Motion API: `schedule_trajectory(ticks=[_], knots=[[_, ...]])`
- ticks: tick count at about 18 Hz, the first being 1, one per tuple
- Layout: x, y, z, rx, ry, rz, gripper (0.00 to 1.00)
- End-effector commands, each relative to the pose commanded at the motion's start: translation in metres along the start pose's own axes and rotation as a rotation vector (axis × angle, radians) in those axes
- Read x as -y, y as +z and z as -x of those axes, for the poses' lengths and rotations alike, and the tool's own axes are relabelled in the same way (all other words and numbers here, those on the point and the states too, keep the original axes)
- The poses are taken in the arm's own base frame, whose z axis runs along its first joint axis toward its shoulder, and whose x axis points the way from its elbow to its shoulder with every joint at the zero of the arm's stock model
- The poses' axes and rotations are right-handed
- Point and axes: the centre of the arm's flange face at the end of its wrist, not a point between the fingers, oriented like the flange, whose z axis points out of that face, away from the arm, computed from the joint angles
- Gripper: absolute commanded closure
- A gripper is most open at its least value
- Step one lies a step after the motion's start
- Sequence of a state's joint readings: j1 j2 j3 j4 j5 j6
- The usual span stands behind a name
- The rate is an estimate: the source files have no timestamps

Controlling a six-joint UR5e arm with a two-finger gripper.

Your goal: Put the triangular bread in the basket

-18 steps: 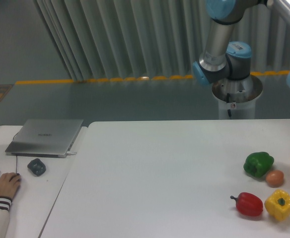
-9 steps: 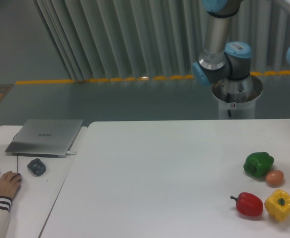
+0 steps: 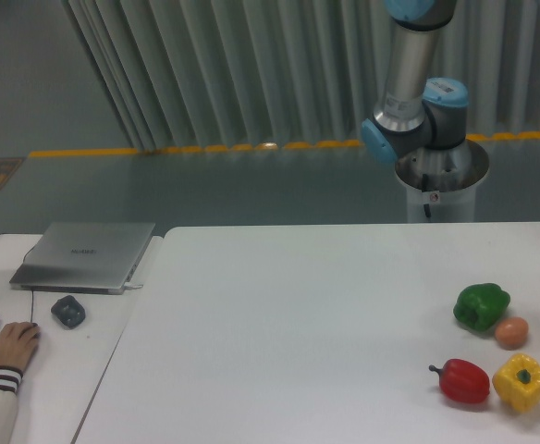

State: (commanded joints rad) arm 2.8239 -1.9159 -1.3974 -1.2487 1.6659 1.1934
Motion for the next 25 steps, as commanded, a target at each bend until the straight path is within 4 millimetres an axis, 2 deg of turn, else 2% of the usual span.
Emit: schedule_trajectory(ticks=[1, 2, 3, 4, 5, 6, 16, 23, 25], knots=[[-0.001, 0.006, 0.003, -0.004, 0.006, 0.002, 0.94], [-0.001, 0.011, 0.003, -0.012, 0.019, 0.005, 0.87], [-0.001, 0.016, 0.005, -0.014, 0.024, 0.008, 0.62], [0.000, 0.018, 0.006, -0.011, 0.024, 0.007, 0.50], [-0.001, 0.021, 0.005, -0.009, 0.024, 0.008, 0.31], [0.000, 0.022, 0.006, 0.002, 0.024, 0.003, 0.00], [-0.002, 0.023, 0.012, 0.037, 0.015, -0.010, 0.00], [-0.002, 0.031, 0.001, 0.044, 0.025, 0.005, 0.00], [-0.004, 0.026, -0.003, 0.061, 0.089, 0.056, 0.00]])
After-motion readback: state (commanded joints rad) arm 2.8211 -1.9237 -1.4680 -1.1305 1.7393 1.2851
